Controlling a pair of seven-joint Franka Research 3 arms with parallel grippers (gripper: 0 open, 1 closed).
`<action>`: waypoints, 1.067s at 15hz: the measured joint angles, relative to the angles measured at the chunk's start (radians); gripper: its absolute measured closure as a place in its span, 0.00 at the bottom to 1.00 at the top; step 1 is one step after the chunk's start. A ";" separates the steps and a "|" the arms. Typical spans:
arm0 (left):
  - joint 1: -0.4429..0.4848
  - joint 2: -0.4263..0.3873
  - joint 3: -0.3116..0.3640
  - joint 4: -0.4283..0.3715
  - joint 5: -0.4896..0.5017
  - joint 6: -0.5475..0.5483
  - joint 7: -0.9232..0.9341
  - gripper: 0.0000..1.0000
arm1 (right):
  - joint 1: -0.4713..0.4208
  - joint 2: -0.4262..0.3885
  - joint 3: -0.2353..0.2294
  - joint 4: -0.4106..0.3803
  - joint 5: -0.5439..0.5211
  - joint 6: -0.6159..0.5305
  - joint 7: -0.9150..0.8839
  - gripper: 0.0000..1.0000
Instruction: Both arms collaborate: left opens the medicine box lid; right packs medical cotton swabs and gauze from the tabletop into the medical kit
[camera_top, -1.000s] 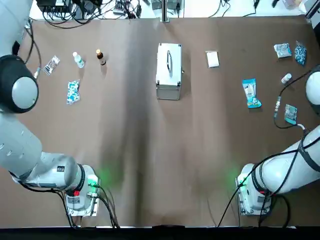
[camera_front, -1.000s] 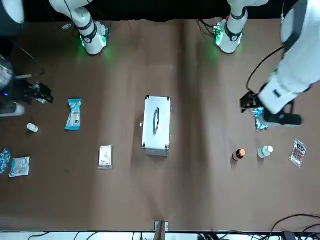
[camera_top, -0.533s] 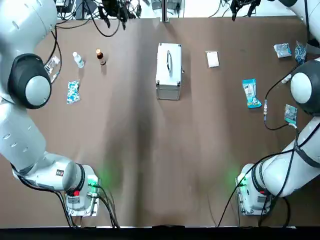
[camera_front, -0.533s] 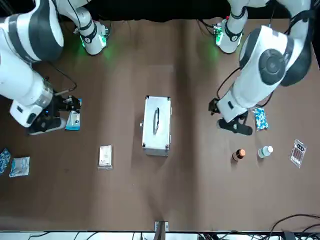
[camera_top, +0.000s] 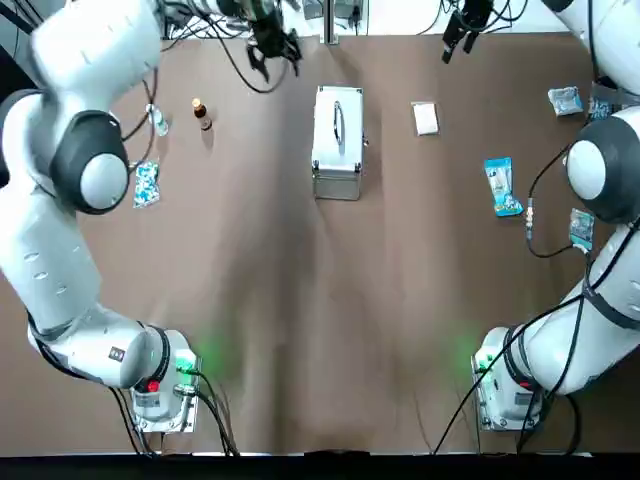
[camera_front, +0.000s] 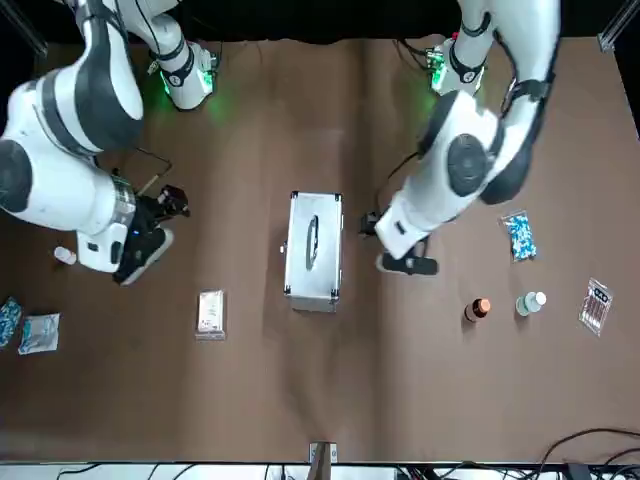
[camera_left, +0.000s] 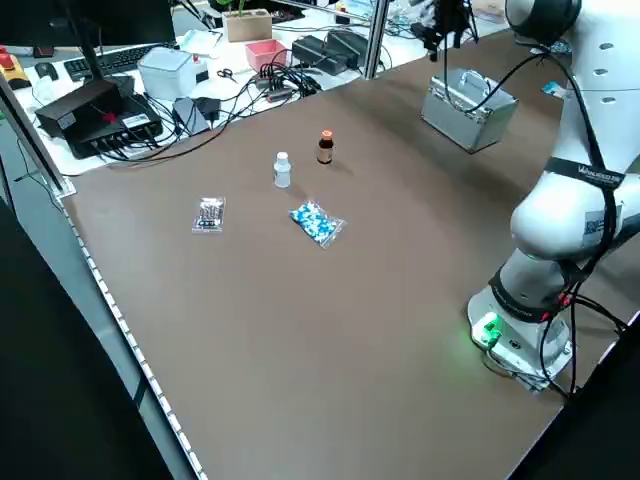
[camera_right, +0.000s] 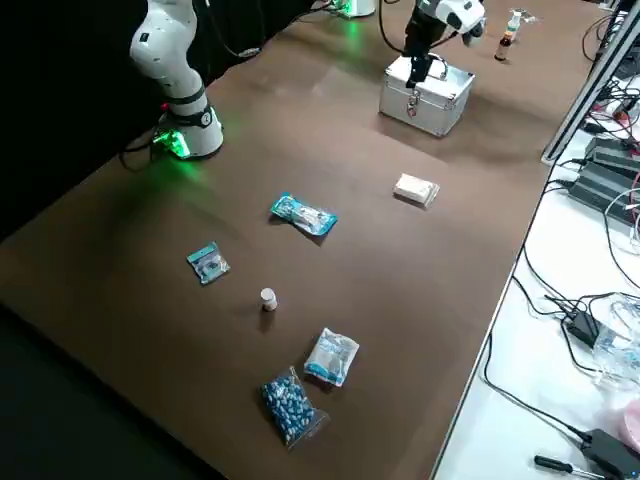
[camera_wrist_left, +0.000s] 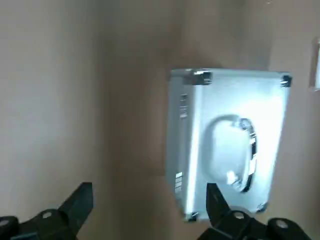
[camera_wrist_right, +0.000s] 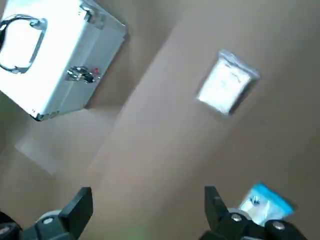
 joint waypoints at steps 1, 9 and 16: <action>-0.031 0.024 0.000 0.000 0.000 0.045 -0.045 0.00 | 0.015 0.010 0.003 0.000 0.005 0.019 -0.029 0.01; -0.151 0.158 0.000 0.022 0.000 0.293 -0.273 0.01 | 0.071 0.069 0.004 -0.057 0.160 0.118 -0.584 0.01; -0.178 0.193 0.000 0.056 0.000 0.299 -0.284 0.15 | 0.071 0.216 0.004 -0.142 0.433 0.265 -1.224 0.01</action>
